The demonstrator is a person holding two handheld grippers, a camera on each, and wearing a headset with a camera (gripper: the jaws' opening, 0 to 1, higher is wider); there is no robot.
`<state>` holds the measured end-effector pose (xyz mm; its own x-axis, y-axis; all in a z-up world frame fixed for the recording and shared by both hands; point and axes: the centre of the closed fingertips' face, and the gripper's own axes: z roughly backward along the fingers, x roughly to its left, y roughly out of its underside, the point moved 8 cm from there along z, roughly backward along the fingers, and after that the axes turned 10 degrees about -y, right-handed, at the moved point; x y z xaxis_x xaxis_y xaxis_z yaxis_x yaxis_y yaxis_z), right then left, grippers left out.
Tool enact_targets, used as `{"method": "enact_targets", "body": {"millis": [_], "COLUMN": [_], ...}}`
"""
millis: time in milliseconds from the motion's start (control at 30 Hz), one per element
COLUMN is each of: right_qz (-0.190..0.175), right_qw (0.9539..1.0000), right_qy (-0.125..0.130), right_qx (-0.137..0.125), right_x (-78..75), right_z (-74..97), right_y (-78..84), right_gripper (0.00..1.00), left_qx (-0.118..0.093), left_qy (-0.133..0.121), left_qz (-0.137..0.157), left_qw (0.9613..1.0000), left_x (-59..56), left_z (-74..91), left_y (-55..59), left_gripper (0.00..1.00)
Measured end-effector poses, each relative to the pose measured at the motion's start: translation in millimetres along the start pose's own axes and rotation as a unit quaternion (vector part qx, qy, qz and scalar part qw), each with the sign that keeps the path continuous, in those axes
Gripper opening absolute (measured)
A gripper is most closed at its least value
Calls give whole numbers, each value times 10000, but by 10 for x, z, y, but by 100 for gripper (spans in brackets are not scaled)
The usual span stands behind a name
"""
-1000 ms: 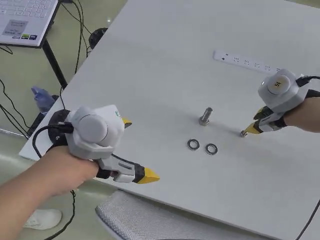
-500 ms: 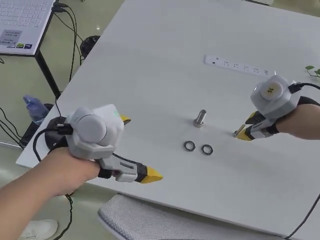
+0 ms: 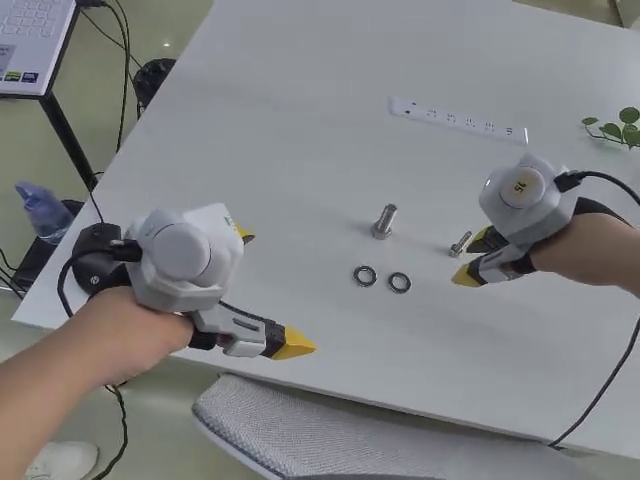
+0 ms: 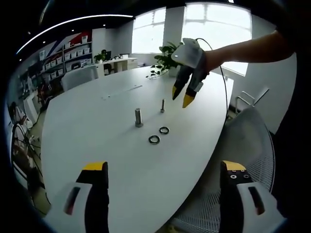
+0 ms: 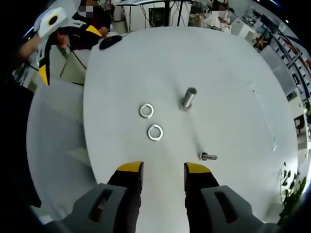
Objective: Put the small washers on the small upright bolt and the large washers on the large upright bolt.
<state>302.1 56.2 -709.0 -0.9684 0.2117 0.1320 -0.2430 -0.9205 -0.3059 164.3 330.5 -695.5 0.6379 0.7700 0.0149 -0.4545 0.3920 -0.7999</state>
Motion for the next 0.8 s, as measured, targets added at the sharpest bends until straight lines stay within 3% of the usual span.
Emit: {"method": "enact_targets", "body": {"millis": [267,800], "right_qz": [65,384], "right_qw": [9999,9990], "right_qy": [-132,-209], "right_qx": [-55,-110], "right_x": [88,69], "right_z": [-160,-502], "right_y": [-75,-216], "right_gripper": [36,42], "left_qx": [-30,9], "left_qy": [-29,-76], "left_qz": [-41,12], "left_qw": [10000,10000], "left_x": [5,-64], "left_z": [27,-7], "left_y": [-59,-91], "left_gripper": [93,91]}}
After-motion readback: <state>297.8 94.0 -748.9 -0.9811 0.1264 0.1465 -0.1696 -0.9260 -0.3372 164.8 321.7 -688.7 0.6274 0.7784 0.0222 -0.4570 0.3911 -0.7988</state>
